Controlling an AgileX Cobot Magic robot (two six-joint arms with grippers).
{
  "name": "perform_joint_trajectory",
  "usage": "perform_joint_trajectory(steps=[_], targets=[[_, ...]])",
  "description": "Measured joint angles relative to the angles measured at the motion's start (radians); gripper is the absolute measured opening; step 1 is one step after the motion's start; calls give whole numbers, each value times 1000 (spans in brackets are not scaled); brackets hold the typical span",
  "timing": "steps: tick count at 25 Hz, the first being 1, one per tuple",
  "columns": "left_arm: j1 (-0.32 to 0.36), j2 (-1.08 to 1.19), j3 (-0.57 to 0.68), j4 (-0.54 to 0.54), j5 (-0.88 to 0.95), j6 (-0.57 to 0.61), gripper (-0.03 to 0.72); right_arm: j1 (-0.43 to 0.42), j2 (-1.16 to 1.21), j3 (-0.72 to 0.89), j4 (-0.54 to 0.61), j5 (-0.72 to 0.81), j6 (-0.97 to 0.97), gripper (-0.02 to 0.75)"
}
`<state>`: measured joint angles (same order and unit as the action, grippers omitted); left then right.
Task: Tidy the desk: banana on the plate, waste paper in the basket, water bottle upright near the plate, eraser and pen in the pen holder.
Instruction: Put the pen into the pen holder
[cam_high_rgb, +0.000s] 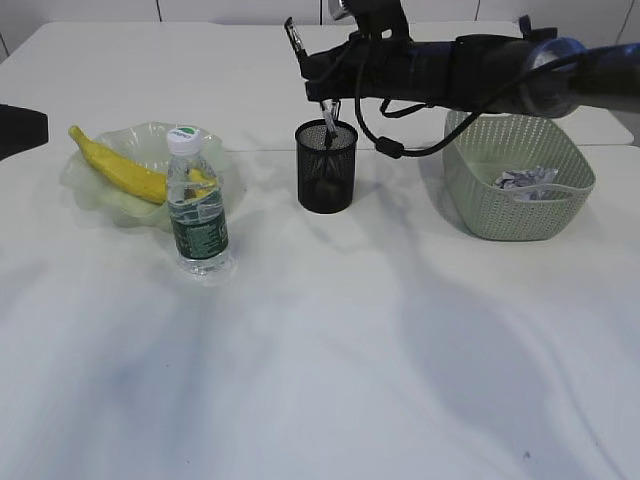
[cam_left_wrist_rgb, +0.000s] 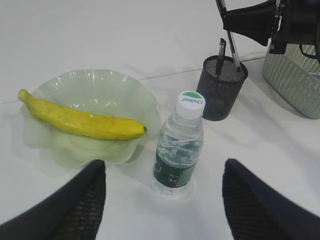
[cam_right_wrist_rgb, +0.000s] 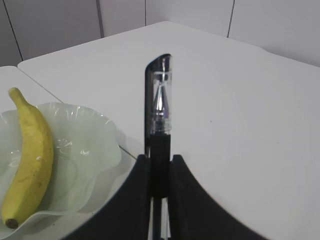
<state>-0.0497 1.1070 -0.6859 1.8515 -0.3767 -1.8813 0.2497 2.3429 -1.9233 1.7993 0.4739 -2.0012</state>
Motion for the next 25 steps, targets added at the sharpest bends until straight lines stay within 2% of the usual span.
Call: perform_joint_trajectory(steps=[25], targets=[[0,0,0,0,2,0,512,0,96,-28,0,3,-1,42]])
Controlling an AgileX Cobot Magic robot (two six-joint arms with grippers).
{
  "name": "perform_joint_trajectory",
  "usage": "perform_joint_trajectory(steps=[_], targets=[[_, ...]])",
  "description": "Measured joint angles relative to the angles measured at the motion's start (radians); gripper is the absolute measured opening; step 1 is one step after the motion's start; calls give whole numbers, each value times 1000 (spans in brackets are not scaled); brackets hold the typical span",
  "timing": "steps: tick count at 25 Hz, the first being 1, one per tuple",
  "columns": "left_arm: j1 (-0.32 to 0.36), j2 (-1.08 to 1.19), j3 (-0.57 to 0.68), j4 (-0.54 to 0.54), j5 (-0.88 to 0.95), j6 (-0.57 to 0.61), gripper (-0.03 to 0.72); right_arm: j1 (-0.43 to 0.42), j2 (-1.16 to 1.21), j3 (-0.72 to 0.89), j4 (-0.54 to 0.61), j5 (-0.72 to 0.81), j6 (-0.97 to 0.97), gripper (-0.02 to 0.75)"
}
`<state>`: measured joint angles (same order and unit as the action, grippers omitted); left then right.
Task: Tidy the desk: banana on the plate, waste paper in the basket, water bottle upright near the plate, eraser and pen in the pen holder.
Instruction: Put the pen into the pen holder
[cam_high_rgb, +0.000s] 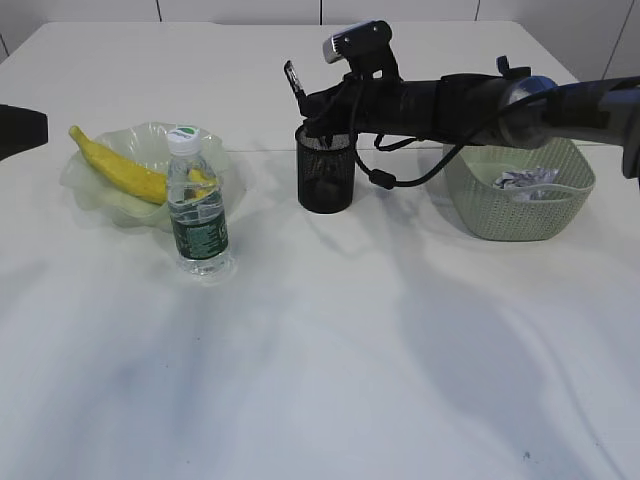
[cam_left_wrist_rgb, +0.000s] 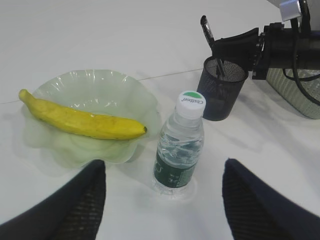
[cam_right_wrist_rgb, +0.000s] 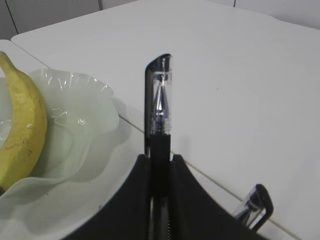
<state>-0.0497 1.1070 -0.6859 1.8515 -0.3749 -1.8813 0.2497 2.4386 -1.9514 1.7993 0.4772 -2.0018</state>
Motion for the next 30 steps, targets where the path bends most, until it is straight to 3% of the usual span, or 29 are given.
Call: perform_joint_trajectory(steps=[11,20,30], targets=[[0,0,0,0,0,0,512,0,20,-4,0,0,0,45],[0,0,0,0,0,0,512,0,20,-4,0,-3,-2,162],[0,0,0,0,5,0,512,0,14,-4,0,-6,2,196]])
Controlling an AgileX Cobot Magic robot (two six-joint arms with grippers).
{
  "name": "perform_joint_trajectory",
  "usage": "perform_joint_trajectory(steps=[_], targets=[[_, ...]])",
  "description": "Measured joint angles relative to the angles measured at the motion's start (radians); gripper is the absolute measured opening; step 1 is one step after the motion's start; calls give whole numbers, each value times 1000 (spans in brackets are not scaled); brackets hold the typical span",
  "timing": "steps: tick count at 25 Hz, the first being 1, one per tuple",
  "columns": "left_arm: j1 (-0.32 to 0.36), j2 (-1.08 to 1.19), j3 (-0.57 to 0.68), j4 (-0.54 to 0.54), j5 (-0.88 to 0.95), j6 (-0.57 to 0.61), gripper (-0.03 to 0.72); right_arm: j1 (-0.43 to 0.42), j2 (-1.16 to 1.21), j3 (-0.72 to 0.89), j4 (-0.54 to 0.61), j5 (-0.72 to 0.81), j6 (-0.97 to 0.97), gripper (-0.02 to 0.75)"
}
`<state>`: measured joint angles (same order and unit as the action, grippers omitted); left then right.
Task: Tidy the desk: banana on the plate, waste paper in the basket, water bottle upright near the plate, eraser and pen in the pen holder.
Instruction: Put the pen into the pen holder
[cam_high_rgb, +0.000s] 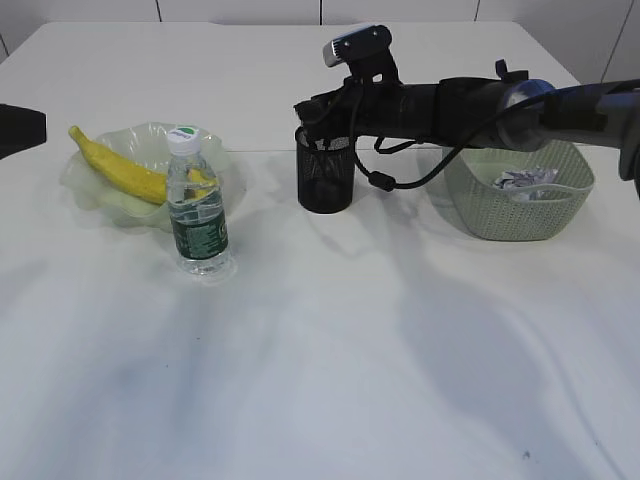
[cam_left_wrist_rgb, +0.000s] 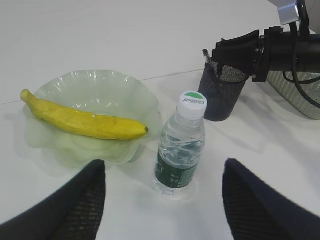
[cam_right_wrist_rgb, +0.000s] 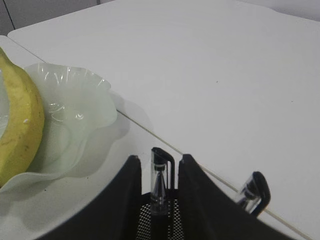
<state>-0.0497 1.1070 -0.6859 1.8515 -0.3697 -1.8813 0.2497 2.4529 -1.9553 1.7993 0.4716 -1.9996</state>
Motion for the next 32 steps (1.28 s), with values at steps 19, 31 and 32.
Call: perform_joint_trajectory(steps=[19,31,32], targets=[[0,0,0,0,16,0,512,0,-178,0,-354,2,380,224],[0,0,0,0,18,0,512,-2,-313,0,-1107,225,1140,225],[0,0,0,0,18,0,512,-2,-322,0,-1160,260,1183,225]])
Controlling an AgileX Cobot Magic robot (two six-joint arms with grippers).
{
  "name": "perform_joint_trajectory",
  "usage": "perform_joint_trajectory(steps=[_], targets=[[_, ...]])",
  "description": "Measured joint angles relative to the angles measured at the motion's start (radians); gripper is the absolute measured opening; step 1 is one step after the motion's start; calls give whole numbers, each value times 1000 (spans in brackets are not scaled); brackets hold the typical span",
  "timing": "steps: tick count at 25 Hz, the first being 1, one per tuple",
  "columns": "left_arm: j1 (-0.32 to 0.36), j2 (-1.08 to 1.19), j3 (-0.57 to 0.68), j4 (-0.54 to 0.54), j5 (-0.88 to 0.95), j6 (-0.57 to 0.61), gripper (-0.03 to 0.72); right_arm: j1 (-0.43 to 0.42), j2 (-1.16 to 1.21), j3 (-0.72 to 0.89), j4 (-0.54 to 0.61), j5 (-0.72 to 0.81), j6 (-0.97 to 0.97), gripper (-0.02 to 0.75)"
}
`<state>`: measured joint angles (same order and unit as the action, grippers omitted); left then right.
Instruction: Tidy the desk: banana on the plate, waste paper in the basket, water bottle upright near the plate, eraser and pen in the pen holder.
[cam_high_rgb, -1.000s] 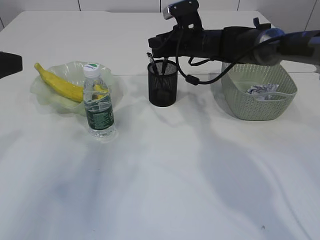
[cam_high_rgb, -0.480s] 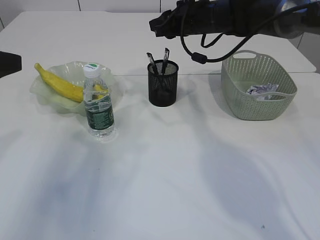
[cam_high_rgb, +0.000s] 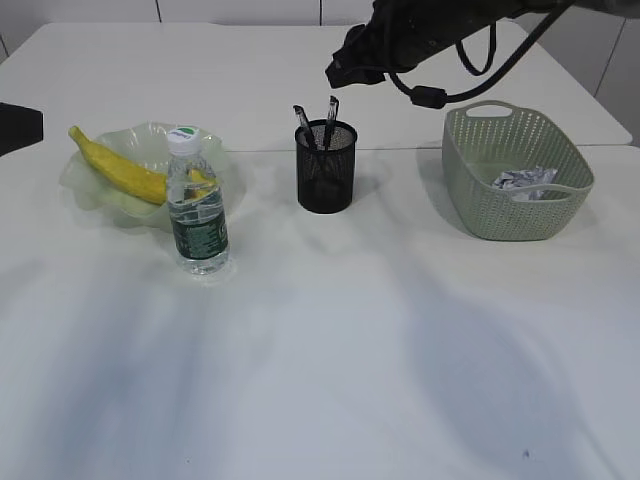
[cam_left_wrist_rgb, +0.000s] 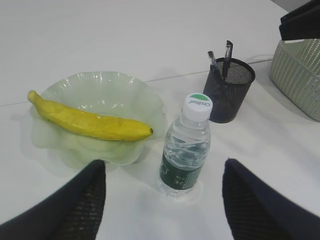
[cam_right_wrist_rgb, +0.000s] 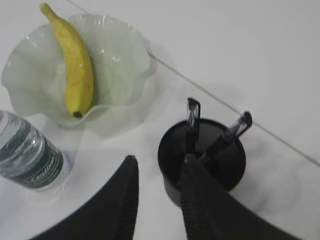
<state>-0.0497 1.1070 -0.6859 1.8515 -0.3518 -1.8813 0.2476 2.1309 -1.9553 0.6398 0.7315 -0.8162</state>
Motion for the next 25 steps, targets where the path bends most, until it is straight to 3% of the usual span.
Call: perform_joint_trajectory(steps=[7,11,18,25], targets=[[0,0,0,0,0,0,512,0,-69,0,-332,232,397,228],[0,0,0,0,0,0,512,0,-99,0,-466,326,596,230],[0,0,0,0,7,0,512,0,-119,0,-548,450,678,230],[0,-15,0,0,23,0,512,0,-136,0,-558,505,685,231]])
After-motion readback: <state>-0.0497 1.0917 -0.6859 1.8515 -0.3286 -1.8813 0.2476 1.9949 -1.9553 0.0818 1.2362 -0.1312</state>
